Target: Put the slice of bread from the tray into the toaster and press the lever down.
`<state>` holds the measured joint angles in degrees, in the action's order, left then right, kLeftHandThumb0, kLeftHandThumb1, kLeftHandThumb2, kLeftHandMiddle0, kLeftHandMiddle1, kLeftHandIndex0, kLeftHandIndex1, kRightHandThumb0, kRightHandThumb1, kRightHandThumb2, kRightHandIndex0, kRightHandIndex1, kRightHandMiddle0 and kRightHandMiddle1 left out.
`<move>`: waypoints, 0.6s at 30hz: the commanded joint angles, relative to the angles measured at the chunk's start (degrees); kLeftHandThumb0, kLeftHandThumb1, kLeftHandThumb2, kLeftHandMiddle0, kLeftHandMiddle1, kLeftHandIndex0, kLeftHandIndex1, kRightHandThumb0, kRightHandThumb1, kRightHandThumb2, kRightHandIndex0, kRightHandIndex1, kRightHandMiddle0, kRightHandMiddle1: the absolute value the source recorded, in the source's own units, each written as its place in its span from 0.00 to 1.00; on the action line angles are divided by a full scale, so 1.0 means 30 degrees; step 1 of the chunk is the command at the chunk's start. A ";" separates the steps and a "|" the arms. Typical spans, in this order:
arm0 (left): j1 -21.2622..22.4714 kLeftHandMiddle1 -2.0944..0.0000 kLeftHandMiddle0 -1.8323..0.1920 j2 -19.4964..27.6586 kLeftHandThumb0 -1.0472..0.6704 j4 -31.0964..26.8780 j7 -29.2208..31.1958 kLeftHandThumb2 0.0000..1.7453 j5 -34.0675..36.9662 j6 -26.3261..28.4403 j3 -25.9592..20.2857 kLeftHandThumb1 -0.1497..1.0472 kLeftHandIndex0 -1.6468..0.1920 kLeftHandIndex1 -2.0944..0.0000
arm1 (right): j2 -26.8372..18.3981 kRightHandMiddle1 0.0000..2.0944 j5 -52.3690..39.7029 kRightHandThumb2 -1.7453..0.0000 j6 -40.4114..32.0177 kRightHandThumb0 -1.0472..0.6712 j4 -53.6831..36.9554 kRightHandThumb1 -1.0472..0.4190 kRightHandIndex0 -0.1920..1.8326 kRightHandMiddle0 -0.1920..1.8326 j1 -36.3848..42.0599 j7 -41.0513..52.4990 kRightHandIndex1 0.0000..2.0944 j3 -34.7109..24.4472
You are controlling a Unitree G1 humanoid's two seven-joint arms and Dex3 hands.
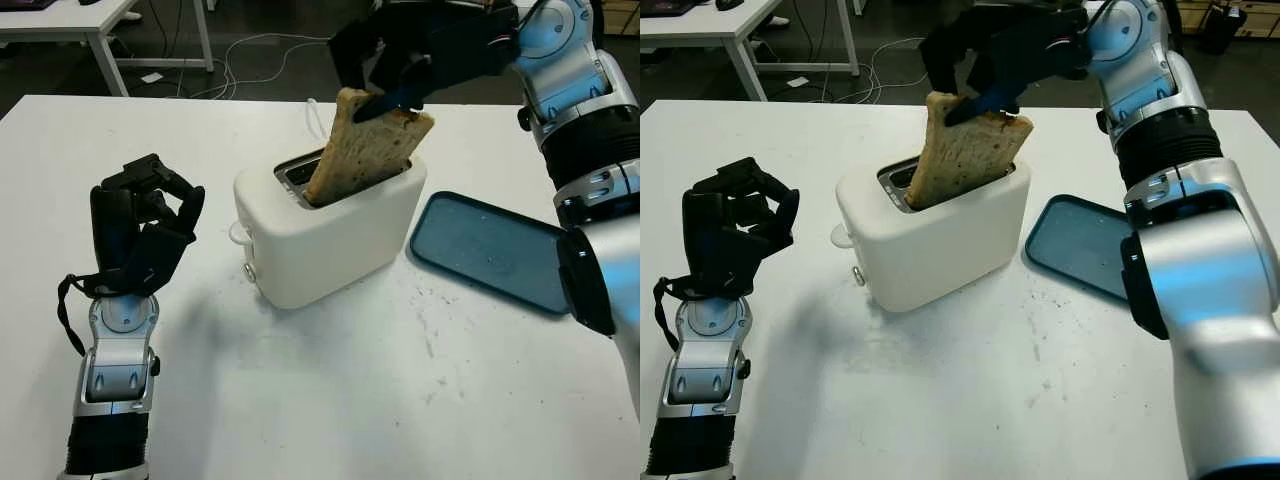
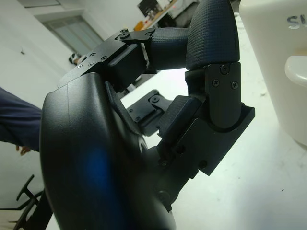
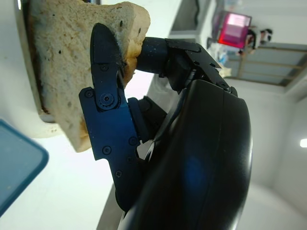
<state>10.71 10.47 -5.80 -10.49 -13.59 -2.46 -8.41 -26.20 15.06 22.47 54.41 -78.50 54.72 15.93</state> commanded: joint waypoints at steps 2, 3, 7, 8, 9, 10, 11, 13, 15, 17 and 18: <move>-0.0156 0.30 0.27 -0.0061 0.10 -0.0187 -0.0171 0.45 -0.0092 0.0012 -0.0006 0.61 0.32 0.30 | 0.0079 0.83 0.0289 0.78 -0.0408 0.32 -0.0639 0.09 0.65 0.54 -0.0205 0.0428 0.83 0.0356; -0.0159 0.30 0.27 -0.0102 0.10 -0.0216 -0.0184 0.46 -0.0068 0.0054 -0.0007 0.61 0.32 0.30 | 0.0125 0.83 0.0349 0.78 -0.0520 0.32 -0.0761 0.09 0.65 0.54 -0.0221 0.0529 0.83 0.0462; -0.0161 0.30 0.27 -0.0164 0.10 -0.0183 -0.0210 0.46 0.0002 -0.0089 -0.0006 0.60 0.32 0.30 | 0.0340 0.83 0.0822 0.79 -0.0605 0.32 -0.1059 0.09 0.64 0.53 -0.0142 0.0888 0.83 0.0999; -0.0156 0.30 0.27 -0.0164 0.10 -0.0155 -0.0220 0.46 -0.0003 -0.0127 -0.0018 0.60 0.32 0.30 | 0.0367 0.83 0.1028 0.79 -0.0414 0.32 -0.1109 0.09 0.64 0.53 -0.0072 0.0892 0.83 0.1214; -0.0162 0.30 0.27 -0.0162 0.10 -0.0155 -0.0204 0.46 0.0007 -0.0130 -0.0030 0.60 0.32 0.30 | 0.0376 0.83 0.1215 0.79 -0.0265 0.32 -0.1156 0.09 0.64 0.53 -0.0014 0.0865 0.83 0.1414; -0.0170 0.30 0.27 -0.0163 0.10 -0.0163 -0.0208 0.46 0.0000 -0.0118 -0.0039 0.60 0.32 0.30 | 0.0366 0.83 0.1430 0.79 -0.0118 0.33 -0.1234 0.09 0.64 0.52 0.0048 0.0798 0.83 0.1603; -0.0182 0.30 0.27 -0.0162 0.10 -0.0225 -0.0240 0.46 -0.0086 -0.0014 -0.0027 0.60 0.32 0.30 | 0.0361 0.83 0.1639 0.79 0.0055 0.33 -0.1290 0.09 0.63 0.52 0.0111 0.0735 0.83 0.1770; -0.0195 0.30 0.27 -0.0172 0.10 -0.0275 -0.0220 0.46 -0.0065 0.0064 -0.0034 0.60 0.32 0.30 | 0.0353 0.83 0.1852 0.80 0.0227 0.34 -0.1394 0.09 0.63 0.52 0.0194 0.0673 0.83 0.1980; -0.0192 0.30 0.27 -0.0135 0.10 -0.0237 -0.0182 0.46 -0.0013 -0.0004 -0.0034 0.60 0.32 0.30 | 0.0393 0.83 0.1883 0.80 0.0199 0.34 -0.1508 0.09 0.64 0.52 0.0293 0.0623 0.83 0.1998; -0.0173 0.30 0.27 -0.0080 0.10 -0.0189 -0.0166 0.46 -0.0037 -0.0081 -0.0016 0.60 0.32 0.30 | 0.0486 0.83 0.1787 0.80 -0.0104 0.33 -0.1766 0.09 0.64 0.52 0.0525 0.0471 0.83 0.1868; -0.0162 0.30 0.27 -0.0105 0.10 -0.0196 -0.0147 0.46 0.0023 -0.0070 -0.0027 0.60 0.32 0.30 | 0.0487 0.83 0.1700 0.80 -0.0139 0.31 -0.1930 0.09 0.63 0.52 0.0684 0.0407 0.83 0.1789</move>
<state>10.68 10.08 -5.87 -10.87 -13.57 -2.46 -8.41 -24.97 20.47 22.35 49.74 -77.68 56.63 21.55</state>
